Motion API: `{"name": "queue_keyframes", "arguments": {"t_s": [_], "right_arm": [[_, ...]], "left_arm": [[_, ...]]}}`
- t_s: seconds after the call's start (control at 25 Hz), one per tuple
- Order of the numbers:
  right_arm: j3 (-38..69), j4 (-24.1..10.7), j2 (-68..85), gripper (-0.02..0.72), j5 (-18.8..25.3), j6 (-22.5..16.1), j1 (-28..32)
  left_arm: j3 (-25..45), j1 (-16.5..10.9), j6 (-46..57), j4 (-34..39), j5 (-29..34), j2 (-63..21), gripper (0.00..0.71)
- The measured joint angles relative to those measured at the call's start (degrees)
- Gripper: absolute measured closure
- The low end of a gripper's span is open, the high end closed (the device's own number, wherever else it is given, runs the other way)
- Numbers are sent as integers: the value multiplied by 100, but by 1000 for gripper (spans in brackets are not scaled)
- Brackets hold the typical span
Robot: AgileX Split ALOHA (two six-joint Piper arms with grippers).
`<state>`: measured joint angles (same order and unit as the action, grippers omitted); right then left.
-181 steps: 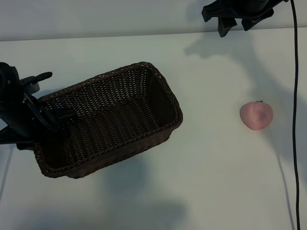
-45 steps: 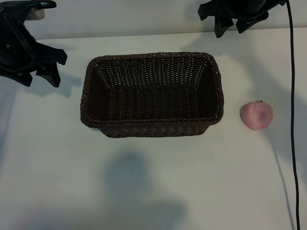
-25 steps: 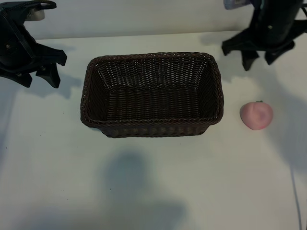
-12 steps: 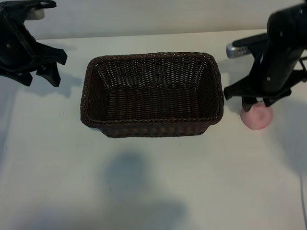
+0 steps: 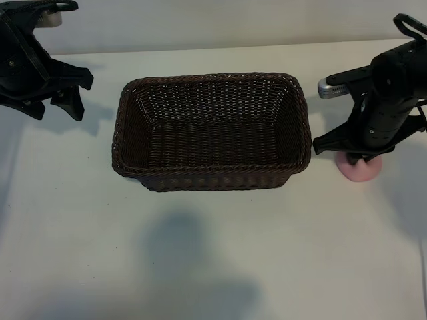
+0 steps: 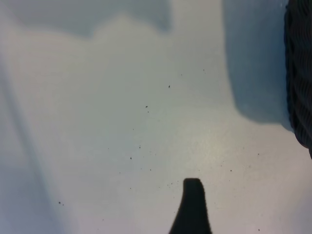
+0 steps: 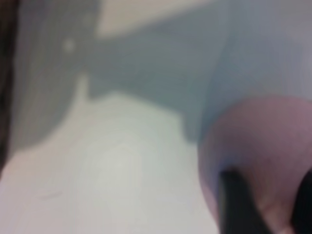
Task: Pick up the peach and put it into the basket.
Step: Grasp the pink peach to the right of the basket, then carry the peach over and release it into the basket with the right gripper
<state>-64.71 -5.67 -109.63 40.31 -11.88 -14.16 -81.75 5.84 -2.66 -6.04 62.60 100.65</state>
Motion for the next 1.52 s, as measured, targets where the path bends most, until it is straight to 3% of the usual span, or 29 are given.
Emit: {"name": "queue_keyframes", "arguments": {"t_s": [0.04, 0.12, 0.36, 0.72, 0.84, 1.04, 1.32, 1.52], "right_arm": [[0, -123, 0, 602, -10, -124, 0], [0, -281, 0, 650, -7, -280, 0], [-86, -348, 8, 659, 154, -338, 0], [-1076, -371, 741, 659, 1335, -112, 0], [-1530, -207, 846, 659, 1740, 67, 0], [-2133, 497, 848, 659, 2105, 443, -36], [-2407, 938, 848, 659, 2132, 518, -665], [-2408, 1024, 848, 659, 1847, 493, -1297]], "left_arm": [[0, 0, 0, 0, 0, 0, 114], [0, 0, 0, 0, 0, 0, 114], [0, 0, 0, 0, 0, 0, 114], [0, 0, 0, 0, 0, 0, 114], [0, 0, 0, 0, 0, 0, 114], [0, 0, 0, 0, 0, 0, 114], [0, 0, -18, 0, 0, 0, 114], [0, 0, -18, 0, 0, 0, 114]]}}
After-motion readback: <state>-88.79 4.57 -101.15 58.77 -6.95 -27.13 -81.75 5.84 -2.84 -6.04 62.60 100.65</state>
